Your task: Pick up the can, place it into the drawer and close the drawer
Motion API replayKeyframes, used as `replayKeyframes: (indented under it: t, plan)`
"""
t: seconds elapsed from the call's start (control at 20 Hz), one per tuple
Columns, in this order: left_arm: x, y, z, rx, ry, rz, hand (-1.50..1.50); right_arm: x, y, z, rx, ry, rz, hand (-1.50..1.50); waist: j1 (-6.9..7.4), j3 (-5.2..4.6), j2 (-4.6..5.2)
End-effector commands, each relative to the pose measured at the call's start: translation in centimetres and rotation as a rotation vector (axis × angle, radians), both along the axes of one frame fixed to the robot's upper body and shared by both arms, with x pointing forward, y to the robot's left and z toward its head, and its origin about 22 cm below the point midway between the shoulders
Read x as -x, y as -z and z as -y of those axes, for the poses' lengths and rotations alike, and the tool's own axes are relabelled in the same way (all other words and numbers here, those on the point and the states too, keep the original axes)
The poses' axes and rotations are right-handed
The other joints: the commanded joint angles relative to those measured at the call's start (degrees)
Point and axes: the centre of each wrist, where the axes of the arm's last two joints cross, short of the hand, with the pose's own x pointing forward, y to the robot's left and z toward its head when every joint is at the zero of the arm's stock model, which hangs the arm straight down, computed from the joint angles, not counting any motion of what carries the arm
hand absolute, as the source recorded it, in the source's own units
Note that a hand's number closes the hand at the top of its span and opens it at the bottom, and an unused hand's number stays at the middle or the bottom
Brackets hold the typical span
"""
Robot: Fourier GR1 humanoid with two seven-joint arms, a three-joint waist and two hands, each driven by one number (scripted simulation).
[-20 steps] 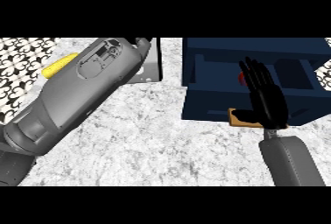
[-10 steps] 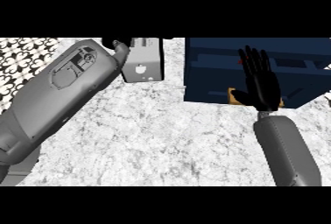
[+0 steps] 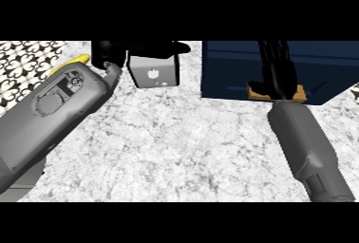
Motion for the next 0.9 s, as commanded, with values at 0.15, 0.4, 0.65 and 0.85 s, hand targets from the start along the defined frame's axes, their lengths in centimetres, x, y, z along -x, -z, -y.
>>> replayKeyframes:
  t: [0.15,0.4,0.65,0.85]
  plan:
    - [1.8,1.9,-0.7,0.010,0.013,-0.010,-1.50,-3.0,-2.7,-2.9,0.009,-0.010,0.015,-1.50,0.57,0.51,1.01]
    - [2.7,3.2,-3.0,-0.017,0.014,-0.006,-1.50,-3.4,-2.7,-1.5,-0.011,0.027,0.028,-1.50,1.63,0.53,1.58]
    - [3.6,3.0,-1.8,0.005,0.055,-0.011,-1.50,-4.6,-5.4,-2.0,-0.028,0.041,0.027,-1.50,2.13,0.56,1.85]
    - [3.3,3.3,-3.4,-0.021,0.036,0.000,-1.50,-5.1,-6.5,-2.7,-0.041,0.006,0.036,-1.50,1.77,0.55,2.07]
